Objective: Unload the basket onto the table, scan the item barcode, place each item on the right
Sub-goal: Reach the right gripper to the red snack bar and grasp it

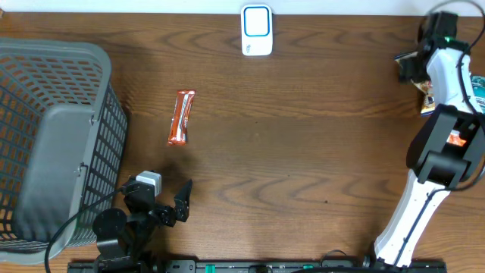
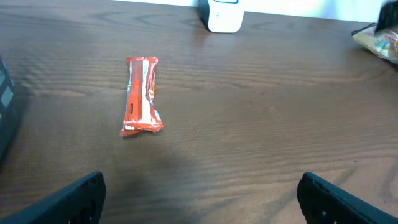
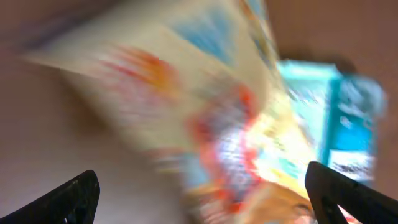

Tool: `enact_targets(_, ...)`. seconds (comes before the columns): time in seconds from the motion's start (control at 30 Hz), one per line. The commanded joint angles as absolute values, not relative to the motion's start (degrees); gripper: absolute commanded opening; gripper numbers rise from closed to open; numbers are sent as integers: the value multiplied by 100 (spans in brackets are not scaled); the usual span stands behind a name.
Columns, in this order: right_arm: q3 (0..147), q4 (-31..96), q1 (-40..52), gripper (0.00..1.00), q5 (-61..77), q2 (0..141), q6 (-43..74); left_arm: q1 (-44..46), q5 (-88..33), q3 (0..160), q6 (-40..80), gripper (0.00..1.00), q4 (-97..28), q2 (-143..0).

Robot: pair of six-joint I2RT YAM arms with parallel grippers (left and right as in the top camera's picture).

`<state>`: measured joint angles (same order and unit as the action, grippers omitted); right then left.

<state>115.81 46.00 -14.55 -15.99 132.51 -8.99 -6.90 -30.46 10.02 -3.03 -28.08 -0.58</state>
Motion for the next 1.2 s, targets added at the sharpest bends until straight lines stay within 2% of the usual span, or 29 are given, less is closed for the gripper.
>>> enact_targets(0.0,11819,4609,-1000,99,1026,12311,235,-666,-3039,1022,-340,98,-2786,-34)
enact_targets(0.13,11815,4493,-443,99,3426,12219,1448,-666,-3039,1022,-340,97,-2786,-34)
enact_targets(0.2,11795,4416,-47,99,4034,12313,1761,-666,-3039,1022,-340,98,-2786,-34)
enact_targets(0.47,11795,4259,1966,99,3651,13017,1699,-666,-3039,1022,-340,98,-2786,-34)
enact_targets(0.5,11795,4143,2228,96,3658,13111,1546,-666,-3039,1022,-340,98,-2786,-34)
enact_targets(0.6,11795,3704,2939,75,3642,13349,1041,-666,-3039,1022,-340,98,-2786,-34)
enact_targets(0.73,11795,3103,3686,55,3055,13480,869,-666,-3039,1022,-340,98,-2786,-34)
enact_targets(0.8,11795,2919,3946,48,2742,13539,869,-666,-3039,1022,-340,98,-2786,-34)
enact_targets(1.17,11795,2456,4322,38,2735,14505,928,-666,-3039,1022,-340,98,-2786,-34)
